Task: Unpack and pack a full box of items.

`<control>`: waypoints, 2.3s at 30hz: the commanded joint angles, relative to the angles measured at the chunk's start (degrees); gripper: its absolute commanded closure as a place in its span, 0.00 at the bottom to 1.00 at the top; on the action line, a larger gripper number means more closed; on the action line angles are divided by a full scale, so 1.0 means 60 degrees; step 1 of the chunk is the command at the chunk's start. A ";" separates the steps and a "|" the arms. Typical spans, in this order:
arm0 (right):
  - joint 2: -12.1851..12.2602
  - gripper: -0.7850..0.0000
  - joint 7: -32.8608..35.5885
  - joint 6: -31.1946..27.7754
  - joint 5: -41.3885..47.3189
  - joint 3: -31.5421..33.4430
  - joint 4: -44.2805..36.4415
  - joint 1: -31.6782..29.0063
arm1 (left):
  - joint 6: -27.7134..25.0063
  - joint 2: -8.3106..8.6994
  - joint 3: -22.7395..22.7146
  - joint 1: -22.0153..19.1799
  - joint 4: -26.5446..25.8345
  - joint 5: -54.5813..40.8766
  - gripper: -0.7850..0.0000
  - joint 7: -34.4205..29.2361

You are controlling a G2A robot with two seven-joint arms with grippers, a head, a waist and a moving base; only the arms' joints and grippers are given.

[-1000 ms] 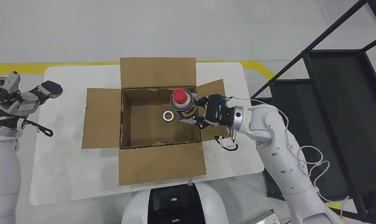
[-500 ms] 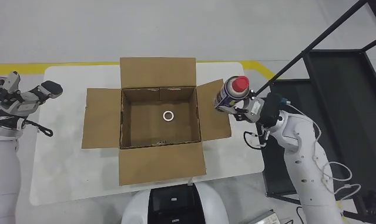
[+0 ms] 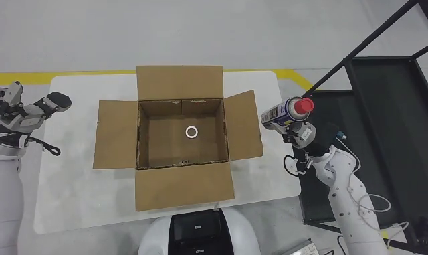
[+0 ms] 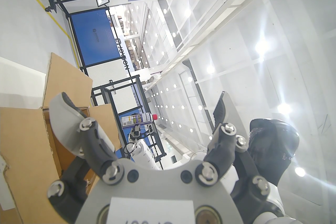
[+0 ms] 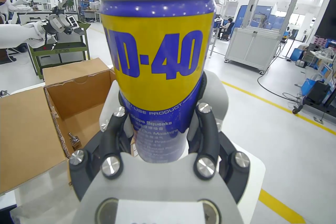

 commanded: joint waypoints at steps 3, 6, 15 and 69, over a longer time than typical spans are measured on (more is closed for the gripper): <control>0.0000 1.00 -0.0002 0.0000 0.0000 0.0000 0.0001 0.0000 | 0.0000 0.0000 0.0000 0.0000 0.0000 0.0000 0.00 0.0000; -0.0002 1.00 0.0054 0.0062 0.0016 0.0006 0.0039 -0.0008 | 0.0000 0.0000 0.0000 0.0000 0.0000 0.0000 0.00 0.0000; -0.0069 1.00 0.0071 0.0474 0.1006 -0.0422 0.2973 0.0824 | 0.0000 0.0000 0.0000 0.0000 0.0000 0.0000 0.00 0.0000; -0.1379 0.00 -0.2405 0.3286 0.1108 -0.3803 1.2541 0.5434 | 0.0000 0.0000 0.0000 0.0000 0.0000 0.0000 0.00 0.0000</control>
